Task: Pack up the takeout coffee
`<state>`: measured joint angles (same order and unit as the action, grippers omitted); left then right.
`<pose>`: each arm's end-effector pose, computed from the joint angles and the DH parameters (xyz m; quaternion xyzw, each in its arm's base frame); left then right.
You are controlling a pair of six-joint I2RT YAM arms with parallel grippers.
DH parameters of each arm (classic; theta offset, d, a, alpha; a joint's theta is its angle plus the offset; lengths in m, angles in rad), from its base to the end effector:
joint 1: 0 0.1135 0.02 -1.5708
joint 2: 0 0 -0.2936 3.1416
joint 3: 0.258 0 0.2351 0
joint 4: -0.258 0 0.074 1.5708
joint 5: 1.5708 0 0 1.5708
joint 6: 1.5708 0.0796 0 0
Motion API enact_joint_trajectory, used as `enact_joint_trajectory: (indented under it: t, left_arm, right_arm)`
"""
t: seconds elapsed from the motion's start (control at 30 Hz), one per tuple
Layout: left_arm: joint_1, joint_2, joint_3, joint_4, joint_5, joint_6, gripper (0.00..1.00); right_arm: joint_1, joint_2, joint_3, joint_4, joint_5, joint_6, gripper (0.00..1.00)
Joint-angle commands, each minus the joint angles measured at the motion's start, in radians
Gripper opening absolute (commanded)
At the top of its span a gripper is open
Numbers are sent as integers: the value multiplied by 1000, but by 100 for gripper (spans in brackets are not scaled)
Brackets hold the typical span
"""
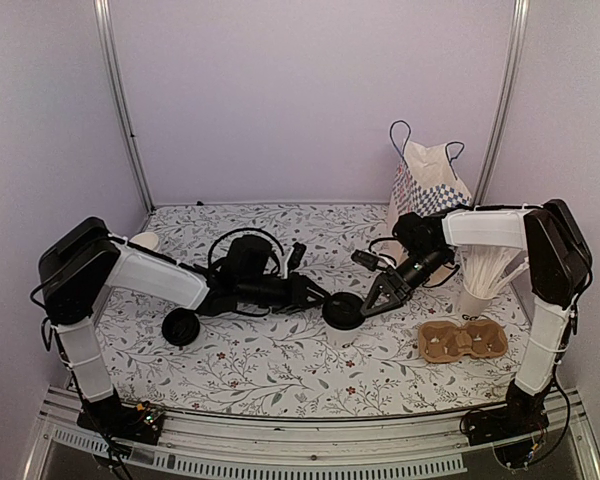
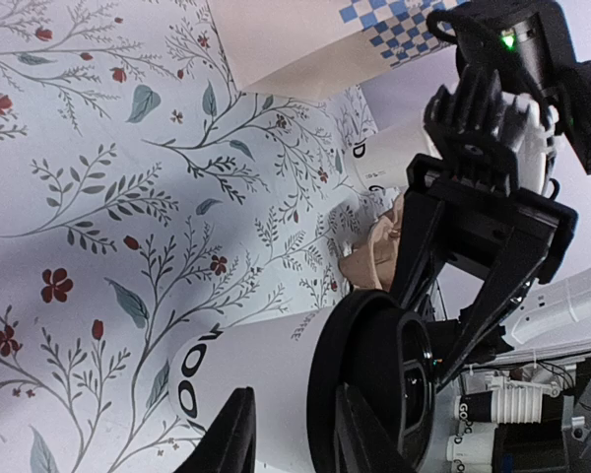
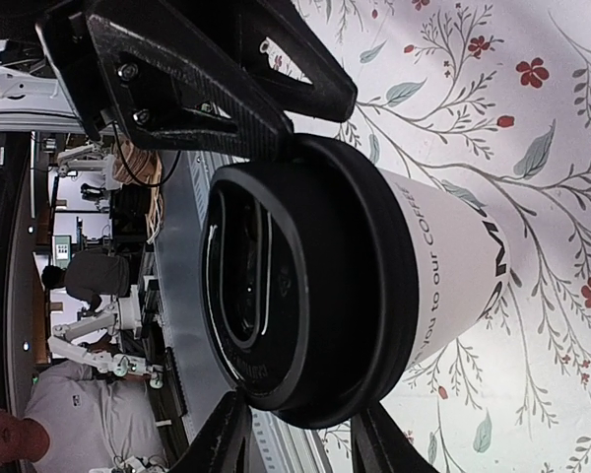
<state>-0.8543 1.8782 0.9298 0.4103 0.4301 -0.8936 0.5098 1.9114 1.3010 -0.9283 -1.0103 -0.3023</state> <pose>0.2480 -0.3353 0.1686 0.0886 0.8515 -0.4890 0.1672 0.2660 0.2260 0.1928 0.3527 -0.8008 -0.4827 0.0361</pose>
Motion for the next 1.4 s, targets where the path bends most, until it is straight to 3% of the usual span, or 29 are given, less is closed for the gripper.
enact_joint_trajectory:
  t: [0.0, 0.2, 0.4, 0.57, 0.73, 1.0, 1.23, 1.37]
  left_arm:
    - [-84, 201, -71, -523, -154, 59, 28]
    - [-105, 49, -107, -548, -213, 60, 28]
    - [-125, -100, -84, -551, -256, 40, 29]
    - [-135, -139, -48, -552, -254, 30, 29]
    - [-140, -119, -47, -540, -233, 21, 29]
    - [-153, -125, -69, -519, -243, -1, 29]
    - [-161, -133, -81, -515, -250, -11, 28]
    - [-164, -145, -89, -508, -255, -21, 28]
  right_arm:
    - [32, 107, -57, 119, 351, -11, 34]
    - [32, 56, -43, 105, 290, -38, 35]
    - [32, -12, -5, 75, 207, -84, 49]
    - [32, -53, -11, 60, 186, -94, 58]
    - [46, -34, -23, 31, 149, -112, 59]
    - [81, -30, -17, -58, -34, -203, 62]
    - [81, -60, -52, -25, 8, -190, 66]
    - [81, -58, -60, 15, 61, -130, 55]
